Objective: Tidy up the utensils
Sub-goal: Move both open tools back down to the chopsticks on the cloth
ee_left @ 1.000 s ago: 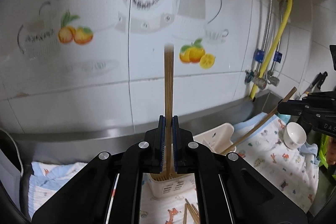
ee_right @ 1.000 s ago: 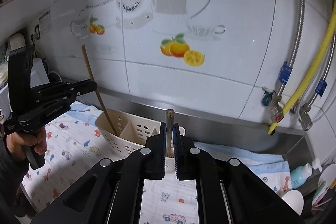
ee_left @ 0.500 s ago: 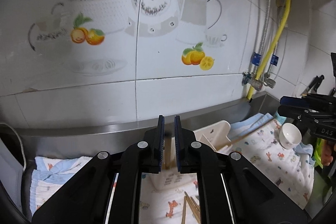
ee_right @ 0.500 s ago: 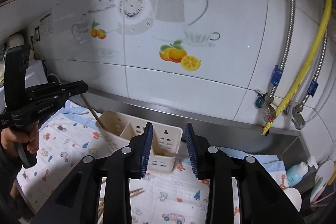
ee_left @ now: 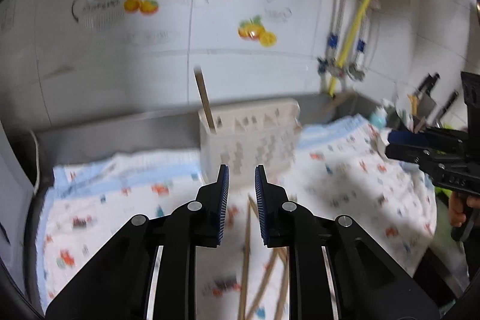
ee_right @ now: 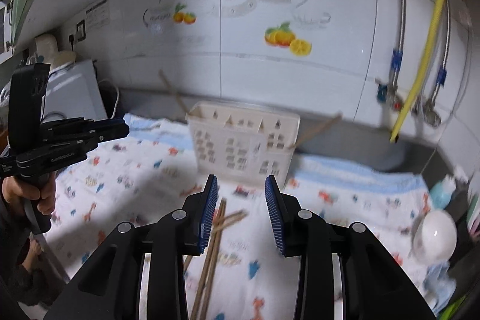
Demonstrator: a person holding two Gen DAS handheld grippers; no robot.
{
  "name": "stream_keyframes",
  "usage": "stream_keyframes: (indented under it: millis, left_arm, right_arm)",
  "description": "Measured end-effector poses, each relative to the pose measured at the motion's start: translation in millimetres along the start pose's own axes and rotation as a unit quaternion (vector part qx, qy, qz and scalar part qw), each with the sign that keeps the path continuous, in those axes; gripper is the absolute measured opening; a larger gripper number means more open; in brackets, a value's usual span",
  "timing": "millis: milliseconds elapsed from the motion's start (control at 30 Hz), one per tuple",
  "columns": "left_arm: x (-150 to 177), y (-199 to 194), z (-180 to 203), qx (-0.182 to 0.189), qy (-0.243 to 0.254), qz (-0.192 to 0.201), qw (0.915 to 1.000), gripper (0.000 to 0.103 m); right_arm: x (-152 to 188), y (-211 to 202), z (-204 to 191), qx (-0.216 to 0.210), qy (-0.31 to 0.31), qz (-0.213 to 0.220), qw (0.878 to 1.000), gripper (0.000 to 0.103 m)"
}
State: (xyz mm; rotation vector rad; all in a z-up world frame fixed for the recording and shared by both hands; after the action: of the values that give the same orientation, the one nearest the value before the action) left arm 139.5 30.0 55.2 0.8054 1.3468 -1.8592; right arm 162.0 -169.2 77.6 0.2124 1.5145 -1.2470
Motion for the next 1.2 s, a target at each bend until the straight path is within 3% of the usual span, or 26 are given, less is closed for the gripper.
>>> stream_keyframes:
  millis: [267,433,800,1200]
  left_arm:
    - [95,15,-7,0.022,0.006,-0.101,0.9947,0.018]
    - [130,27,-5,0.028,0.021,-0.133,0.9906,0.018]
    - [150,64,-11,0.009,0.035,-0.171,0.9846,0.018]
    - [160,58,-6,0.025,0.027,-0.182,0.9826,0.017]
  right_arm:
    - [66,9,-34,-0.013,0.016,-0.043,0.999,0.033]
    - [95,13,-44,-0.02,0.036,-0.063,0.997,0.033]
    - [120,25,-58,-0.036,0.051,-0.087,0.994,0.033]
    - [134,38,-66,-0.052,0.062,-0.103,0.991,0.033]
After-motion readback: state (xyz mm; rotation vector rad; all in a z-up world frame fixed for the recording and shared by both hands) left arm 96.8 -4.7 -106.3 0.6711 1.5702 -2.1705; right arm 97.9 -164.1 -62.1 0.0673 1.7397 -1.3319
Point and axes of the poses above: each gripper's, at about its wrist camera, not at the fingertips, and y roughly the way its jaws point, z to its right, x to its underside, the point moved 5 cm from there along y, roughly the way its jaws point, and after that the axes turned 11 degrees about -y, right-handed, at the moved point
